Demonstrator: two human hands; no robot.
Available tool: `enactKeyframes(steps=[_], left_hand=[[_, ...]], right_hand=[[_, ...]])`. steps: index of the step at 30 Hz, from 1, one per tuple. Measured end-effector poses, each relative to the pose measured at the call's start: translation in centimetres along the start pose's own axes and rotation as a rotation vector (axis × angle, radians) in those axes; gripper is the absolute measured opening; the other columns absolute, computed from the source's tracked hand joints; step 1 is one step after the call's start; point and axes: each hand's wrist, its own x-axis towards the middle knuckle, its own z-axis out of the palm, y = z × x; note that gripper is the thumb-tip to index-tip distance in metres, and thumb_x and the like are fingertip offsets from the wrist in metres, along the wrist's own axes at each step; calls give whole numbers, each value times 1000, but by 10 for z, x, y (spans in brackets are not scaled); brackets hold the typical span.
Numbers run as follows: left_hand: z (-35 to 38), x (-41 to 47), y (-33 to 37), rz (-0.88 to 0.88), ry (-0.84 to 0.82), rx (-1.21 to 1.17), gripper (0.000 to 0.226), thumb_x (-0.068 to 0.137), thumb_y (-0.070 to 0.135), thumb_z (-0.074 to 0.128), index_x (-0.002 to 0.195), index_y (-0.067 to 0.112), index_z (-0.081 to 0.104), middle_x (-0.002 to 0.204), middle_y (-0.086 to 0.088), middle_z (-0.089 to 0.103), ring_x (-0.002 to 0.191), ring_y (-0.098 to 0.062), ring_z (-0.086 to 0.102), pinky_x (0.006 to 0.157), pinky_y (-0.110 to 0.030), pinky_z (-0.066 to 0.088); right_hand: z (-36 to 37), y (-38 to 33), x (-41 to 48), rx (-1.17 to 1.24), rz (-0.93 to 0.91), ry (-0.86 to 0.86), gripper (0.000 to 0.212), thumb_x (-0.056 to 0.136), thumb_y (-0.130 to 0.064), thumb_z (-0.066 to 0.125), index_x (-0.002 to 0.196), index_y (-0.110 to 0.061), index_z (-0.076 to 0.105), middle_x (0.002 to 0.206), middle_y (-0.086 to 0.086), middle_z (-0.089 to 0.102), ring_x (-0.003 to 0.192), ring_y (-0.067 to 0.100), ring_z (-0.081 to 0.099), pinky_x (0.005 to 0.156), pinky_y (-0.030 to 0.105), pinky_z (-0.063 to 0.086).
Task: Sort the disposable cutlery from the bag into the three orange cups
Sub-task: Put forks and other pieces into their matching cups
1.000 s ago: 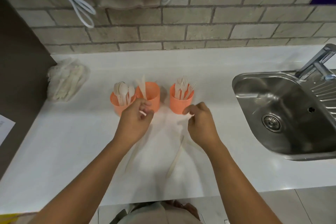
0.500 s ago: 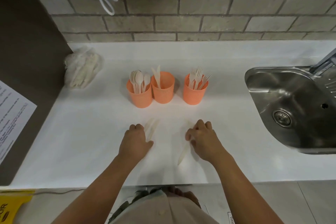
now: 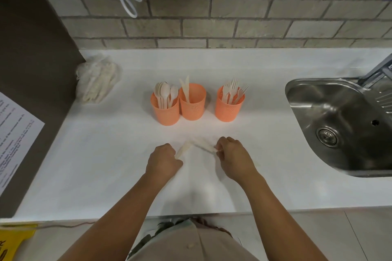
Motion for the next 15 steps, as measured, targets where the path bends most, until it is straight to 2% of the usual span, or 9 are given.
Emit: enactKeyframes(steps=[2,5,7,10,13,15], left_hand=[[-2,1,0,5,-18,15,23,80,24,74,95,7,71,95,-6,72,88,-27,70,75,-34,56],[-7,3,1,29,-58,49,18,81,25,72,91,10,72,93,-4,71,88,-27,69,74,-33,56],[-8,2,1,60,-70,77,15,83,25,69,92,13,68,94,-3,68,89,-27,68,75,-32,54],[-5,1,-3,87,-44,-9,8,84,20,68,90,18,64,89,2,66,86,-24,66,74,-31,52],[-4,0,-5,47,-48,-293,11,86,17,73,93,23,67,85,10,67,84,-14,66,73,-23,49],[-4,-2,-3,25,-102,-515,11,88,20,77,97,22,71,84,6,74,82,-11,69,74,-21,49]], right_hand=[[1,-5,1,146,57,16,6,95,-6,60,96,-12,59,88,5,64,77,22,56,65,31,46],[3,-14,1,392,212,-2,10,96,-7,60,96,-17,59,81,4,65,70,12,57,56,12,40],[7,-19,0,524,307,-29,9,95,-9,63,99,-16,63,77,1,64,68,9,57,56,8,41],[19,-27,-6,687,395,-47,12,93,-10,68,99,-19,65,73,-3,59,65,9,56,61,11,42],[28,-38,-12,922,490,-7,13,91,-11,72,100,-19,66,80,2,63,70,17,61,67,28,52],[29,-46,-13,1060,547,14,13,92,-8,72,102,-13,67,83,3,64,66,16,60,62,25,52]])
